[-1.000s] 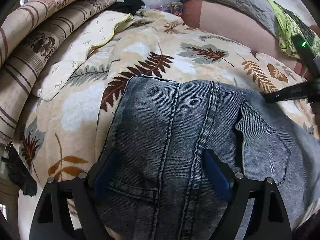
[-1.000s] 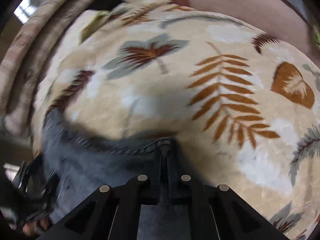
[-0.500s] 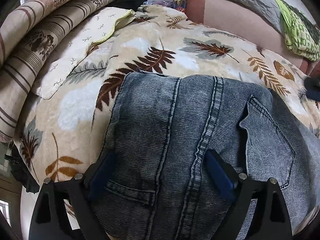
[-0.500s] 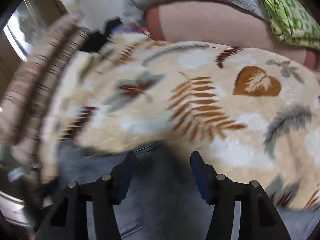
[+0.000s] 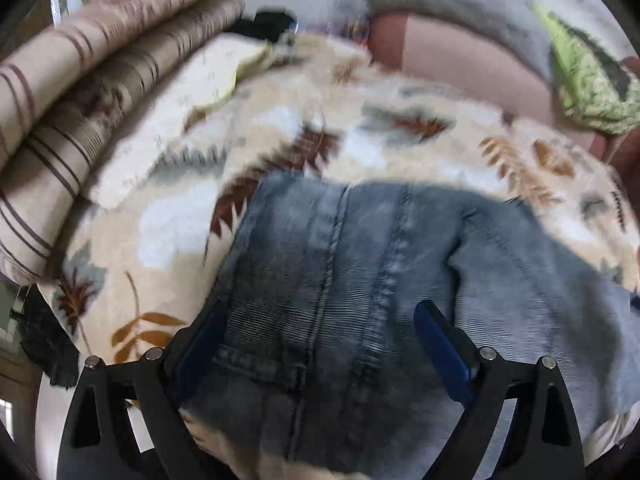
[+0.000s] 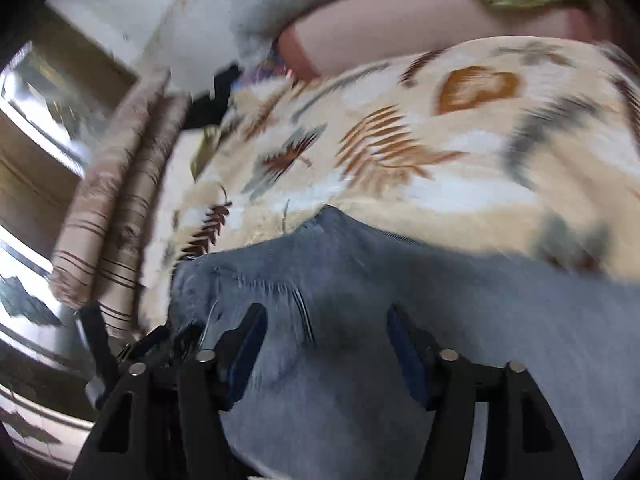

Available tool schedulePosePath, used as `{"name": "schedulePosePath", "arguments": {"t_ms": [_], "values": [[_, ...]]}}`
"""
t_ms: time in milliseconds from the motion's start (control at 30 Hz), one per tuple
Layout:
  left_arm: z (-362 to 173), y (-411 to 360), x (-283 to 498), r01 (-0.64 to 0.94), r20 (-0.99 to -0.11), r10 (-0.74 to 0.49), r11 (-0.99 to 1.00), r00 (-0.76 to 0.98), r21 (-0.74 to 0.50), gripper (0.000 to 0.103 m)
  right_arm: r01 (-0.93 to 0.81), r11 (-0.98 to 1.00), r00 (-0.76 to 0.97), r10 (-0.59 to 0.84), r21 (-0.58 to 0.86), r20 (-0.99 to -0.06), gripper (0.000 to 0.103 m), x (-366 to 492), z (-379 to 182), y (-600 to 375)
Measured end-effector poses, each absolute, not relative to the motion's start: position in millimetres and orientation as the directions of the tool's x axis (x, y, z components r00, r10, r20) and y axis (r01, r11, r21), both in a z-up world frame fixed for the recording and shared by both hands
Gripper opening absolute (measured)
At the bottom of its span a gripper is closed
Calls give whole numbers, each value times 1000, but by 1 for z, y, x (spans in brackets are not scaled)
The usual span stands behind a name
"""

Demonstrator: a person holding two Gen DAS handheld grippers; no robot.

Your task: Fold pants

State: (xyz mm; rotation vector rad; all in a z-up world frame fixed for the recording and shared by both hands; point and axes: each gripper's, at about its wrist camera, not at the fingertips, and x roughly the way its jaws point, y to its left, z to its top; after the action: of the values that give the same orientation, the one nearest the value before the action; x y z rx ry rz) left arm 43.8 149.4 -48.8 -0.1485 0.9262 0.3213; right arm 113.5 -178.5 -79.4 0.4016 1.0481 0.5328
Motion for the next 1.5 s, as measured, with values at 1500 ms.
{"name": "schedulePosePath", "arguments": {"t_ms": [1500], "values": [[-26,-4,40,-125,-797,126,990,591,64,101,291,354,701,553,889,-450,79,-37,-160,-471]]}}
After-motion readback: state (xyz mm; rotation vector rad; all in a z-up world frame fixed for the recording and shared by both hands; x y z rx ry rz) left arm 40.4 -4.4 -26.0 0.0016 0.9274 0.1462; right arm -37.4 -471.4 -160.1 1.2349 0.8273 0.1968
